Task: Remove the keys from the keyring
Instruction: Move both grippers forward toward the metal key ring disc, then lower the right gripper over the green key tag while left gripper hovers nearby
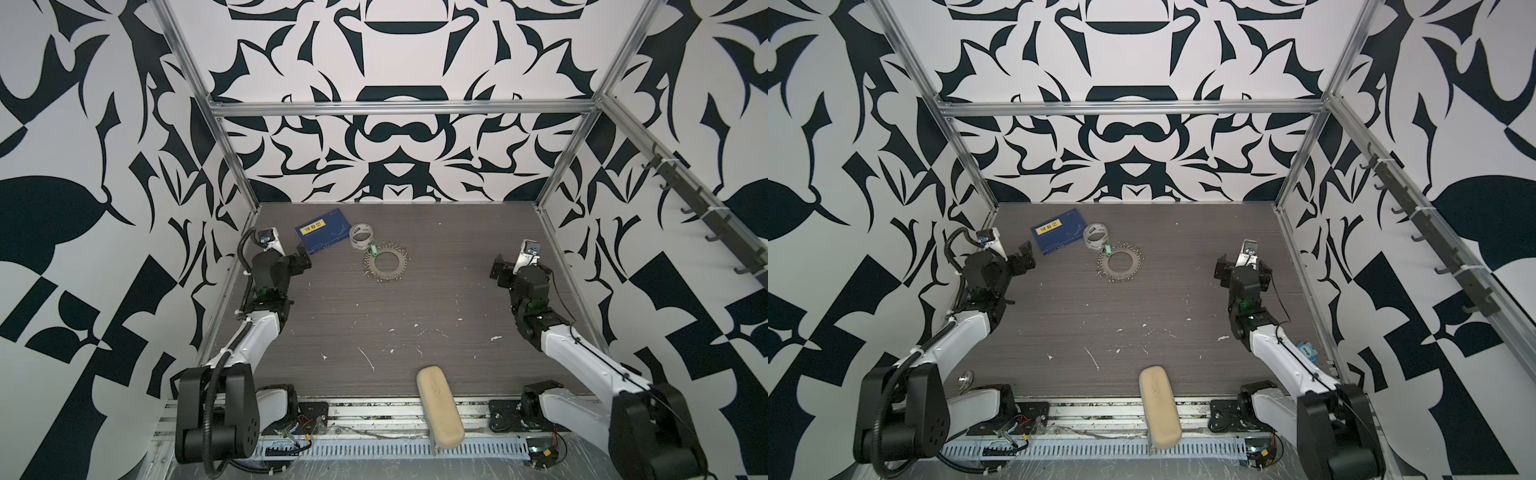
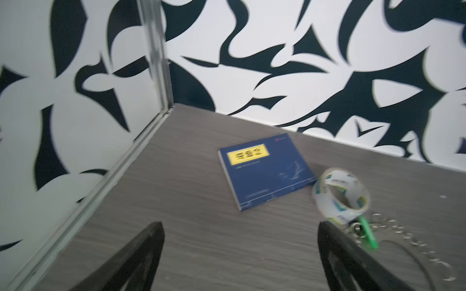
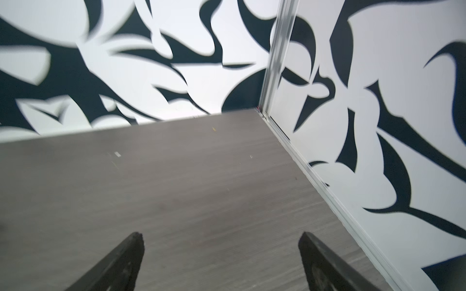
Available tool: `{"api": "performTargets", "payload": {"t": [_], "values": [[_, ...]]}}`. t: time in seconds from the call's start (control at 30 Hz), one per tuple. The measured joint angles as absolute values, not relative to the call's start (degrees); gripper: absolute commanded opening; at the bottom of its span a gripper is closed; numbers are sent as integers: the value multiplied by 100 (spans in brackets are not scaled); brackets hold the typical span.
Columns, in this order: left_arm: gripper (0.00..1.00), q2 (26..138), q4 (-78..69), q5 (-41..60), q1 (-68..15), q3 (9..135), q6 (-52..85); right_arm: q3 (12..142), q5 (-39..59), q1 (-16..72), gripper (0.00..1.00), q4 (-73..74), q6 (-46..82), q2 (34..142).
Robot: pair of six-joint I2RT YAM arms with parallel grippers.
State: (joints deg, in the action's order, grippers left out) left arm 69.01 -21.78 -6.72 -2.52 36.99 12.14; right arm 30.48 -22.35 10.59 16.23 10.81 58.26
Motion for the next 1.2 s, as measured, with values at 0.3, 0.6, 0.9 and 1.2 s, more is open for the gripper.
{"api": "performTargets", "payload": {"t": [0.3, 0.6, 0.9, 1.2], "values": [[99, 8385, -309, -320, -2141, 5454, 1984, 3879, -602, 1492, 100, -1004, 2456, 6114], [99, 10547, 882, 449, -3009, 7454, 2206, 3900, -95, 1997, 100, -1761, 3033, 6355], [99, 11631, 1597, 1039, -3118, 8488, 2211, 4086, 5, 1997, 100, -1994, 3109, 6626], [99, 12245, 1756, 1367, -3197, 9013, 2274, 4200, 119, 1997, 100, -2095, 3059, 6834]]}}
